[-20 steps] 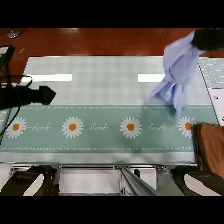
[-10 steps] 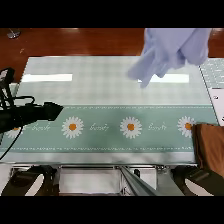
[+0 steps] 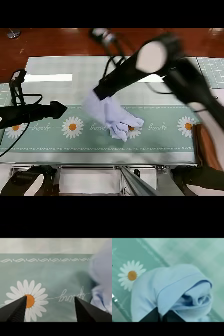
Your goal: Fold the shirts.
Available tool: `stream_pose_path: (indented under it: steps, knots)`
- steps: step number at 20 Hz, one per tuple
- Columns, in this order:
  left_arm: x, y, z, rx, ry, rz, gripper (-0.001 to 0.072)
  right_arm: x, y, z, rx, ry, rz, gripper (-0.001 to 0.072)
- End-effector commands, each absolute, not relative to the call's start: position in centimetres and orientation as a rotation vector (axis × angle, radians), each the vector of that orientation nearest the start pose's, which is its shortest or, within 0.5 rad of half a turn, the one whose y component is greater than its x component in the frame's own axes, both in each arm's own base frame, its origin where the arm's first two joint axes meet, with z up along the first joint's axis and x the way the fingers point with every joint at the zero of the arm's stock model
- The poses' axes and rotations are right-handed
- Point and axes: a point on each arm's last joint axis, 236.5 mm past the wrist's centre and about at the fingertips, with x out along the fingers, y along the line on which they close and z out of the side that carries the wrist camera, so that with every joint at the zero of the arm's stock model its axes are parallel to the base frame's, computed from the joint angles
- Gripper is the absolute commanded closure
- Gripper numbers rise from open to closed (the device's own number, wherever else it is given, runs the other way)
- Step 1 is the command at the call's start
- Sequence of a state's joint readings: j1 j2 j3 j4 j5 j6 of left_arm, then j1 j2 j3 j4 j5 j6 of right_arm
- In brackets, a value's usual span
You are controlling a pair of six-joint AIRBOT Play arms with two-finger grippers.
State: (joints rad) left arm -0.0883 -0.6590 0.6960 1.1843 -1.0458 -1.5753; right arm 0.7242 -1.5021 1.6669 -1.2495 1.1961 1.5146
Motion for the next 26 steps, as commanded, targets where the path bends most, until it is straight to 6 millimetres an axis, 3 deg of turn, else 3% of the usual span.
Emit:
stream_pose_path:
  steps: [1, 2, 3, 5, 6, 7, 9, 10, 11, 12, 13, 14, 16, 19, 20, 21, 22, 26]
  knots:
    - [27.8, -10.2, 5.1, -0.326, 1.033, -0.271, 0.0006, 30.3, 44.0, 3.6, 0.054, 1.255, 0.955, 0.0619]
    - [27.9, -10.2, 4.9, -0.328, 1.041, -0.269, 0.0007, 30.6, 44.7, 3.5, 0.136, 1.278, 0.962, 0.0228]
    - [27.8, -10.3, 4.7, -0.33, 1.052, -0.271, 0.0007, 31.5, 44.3, 4.0, 0.186, 1.282, 0.962, 0.0092]
    - [27.5, -10.3, 4.4, -0.328, 1.071, -0.273, 0.0006, 34.3, 40.1, 6.1, 0.223, 1.281, 0.915, 0.0093]
    - [27.2, -10.3, 4.3, -0.325, 1.084, -0.275, 0.0007, 35.9, 36.6, 7.5, 0.23, 1.274, 0.874, 0.0093]
    - [26.8, -10.4, 4.1, -0.318, 1.102, -0.281, 0.0006, 37.2, 32.4, 8.6, 0.211, 1.271, 0.818, 0.0093]
    - [25.6, -9.9, 2.7, -0.284, 1.181, -0.271, 0.0007, 38.6, 21.7, 9.5, 0.127, 1.287, 0.607, 0.0093]
    - [24.9, -9.9, 1.8, -0.279, 1.24, -0.271, 0.0007, 38.2, 16.3, 9.2, 0.109, 1.301, 0.481, 0.0093]
    - [24.1, -11.0, 1.0, -0.306, 1.3, -0.313, 0.0007, 37.2, 12.2, 8.4, 0.12, 1.316, 0.38, 0.0093]
    - [23.0, -13.7, 0.5, -0.341, 1.348, -0.442, 0.0007, 35.6, 9.0, 7.0, 0.172, 1.332, 0.3, 0.0094]
    - [21.8, -16.7, 0.2, -0.389, 1.382, -0.564, 0.0007, 33.8, 7.5, 5.2, 0.253, 1.341, 0.247, 0.0094]
    - [21.1, -18.3, -0.8, -0.388, 1.408, -0.607, 0.0007, 31.5, 7.2, 3.1, 0.342, 1.351, 0.228, 0.0094]
    - [21.1, -19.4, -4.0, -0.284, 1.444, -0.58, 0.0007, 26.9, 8.5, -0.9, 0.464, 1.391, 0.23, 0.0095]
    - [22.5, -19.5, -6.9, -0.197, 1.464, -0.524, 0.0015, 21.3, 12.7, -4.9, 0.574, 1.499, 0.302, 0.0095]
    - [22.7, -18.4, -7.6, -0.154, 1.497, -0.487, 0.0155, 19.9, 14.3, -5.5, 0.583, 1.535, 0.342, 0.0095]
    - [23.0, -17.1, -7.9, -0.094, 1.515, -0.468, 0.0457, 19.2, 15.7, -5.8, 0.561, 1.546, 0.378, 0.0095]
    - [23.4, -15.9, -7.8, -0.047, 1.515, -0.452, 0.0695, 18.8, 16.9, -5.9, 0.535, 1.545, 0.401, 0.0095]
    - [25.1, -14.4, -5.6, -0.033, 1.461, -0.453, 0.0689, 18.6, 22.5, -6.0, 0.616, 1.536, 0.441, 0.0095]
